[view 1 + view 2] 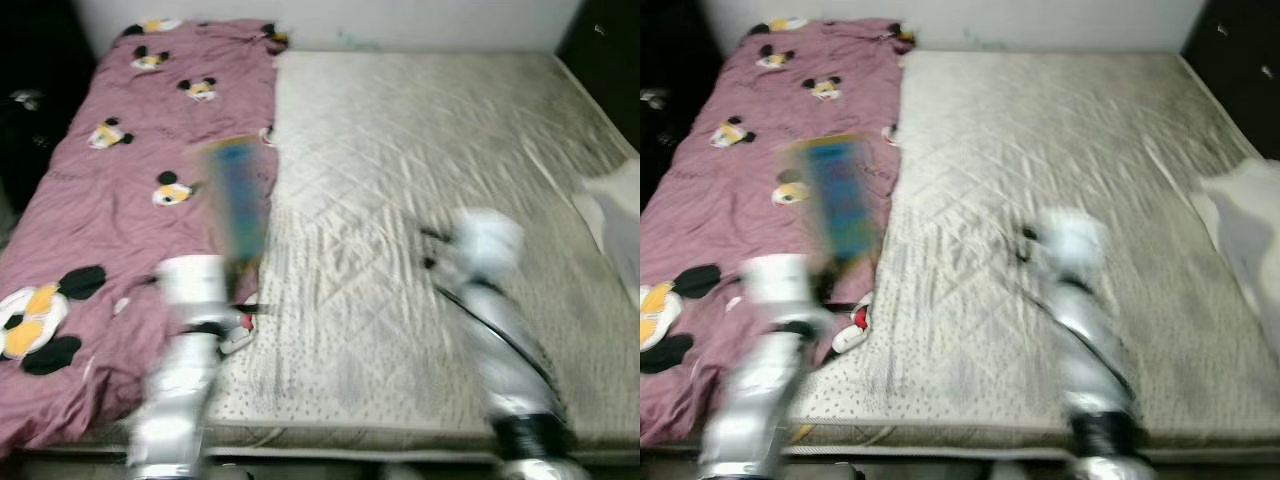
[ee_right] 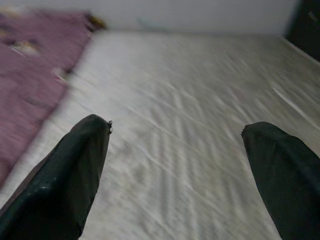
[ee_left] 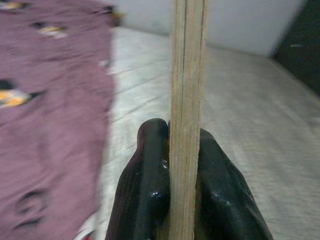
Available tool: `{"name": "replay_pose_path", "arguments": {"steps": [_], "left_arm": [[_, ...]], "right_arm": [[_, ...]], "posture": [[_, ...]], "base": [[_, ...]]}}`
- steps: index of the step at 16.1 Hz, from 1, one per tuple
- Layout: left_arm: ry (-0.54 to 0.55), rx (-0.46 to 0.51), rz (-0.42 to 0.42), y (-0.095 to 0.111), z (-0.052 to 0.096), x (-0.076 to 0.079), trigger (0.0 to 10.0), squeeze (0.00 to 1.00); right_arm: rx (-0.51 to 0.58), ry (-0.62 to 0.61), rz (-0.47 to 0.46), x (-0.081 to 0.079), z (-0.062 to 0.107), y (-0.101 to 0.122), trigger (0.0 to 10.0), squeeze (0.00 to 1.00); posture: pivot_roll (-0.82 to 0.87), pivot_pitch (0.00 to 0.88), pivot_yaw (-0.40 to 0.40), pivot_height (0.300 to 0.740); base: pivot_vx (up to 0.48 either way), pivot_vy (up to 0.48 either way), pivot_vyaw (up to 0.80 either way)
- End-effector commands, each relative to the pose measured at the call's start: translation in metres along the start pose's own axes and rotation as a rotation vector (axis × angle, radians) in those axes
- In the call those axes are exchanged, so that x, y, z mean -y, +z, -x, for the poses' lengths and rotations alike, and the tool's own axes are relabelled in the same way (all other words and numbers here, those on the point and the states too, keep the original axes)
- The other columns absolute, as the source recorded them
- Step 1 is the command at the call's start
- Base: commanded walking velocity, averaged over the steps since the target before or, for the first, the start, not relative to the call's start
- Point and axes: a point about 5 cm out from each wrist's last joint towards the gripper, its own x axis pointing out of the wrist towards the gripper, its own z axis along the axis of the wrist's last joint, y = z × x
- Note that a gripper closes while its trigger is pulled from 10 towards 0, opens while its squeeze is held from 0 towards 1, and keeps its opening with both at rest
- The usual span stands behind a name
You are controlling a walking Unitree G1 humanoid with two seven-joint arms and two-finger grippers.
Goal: Clean up the room
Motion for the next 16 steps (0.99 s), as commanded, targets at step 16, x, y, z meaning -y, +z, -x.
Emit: {"name": "replay_pose_path", "arguments": {"steps": [16], "left_arm": [[0.052,-0.005,-0.094,-0.001,0.001,-0.010,10.0,0.00]], "right_arm": [[0.011,0.009,-0.030,-0.016,-0.005,0.006,10.0,0.00]], "posture": [[-0.01,0.102,-0.022,0.740]], "base": [[0.000,0.000,-0.09]]}}
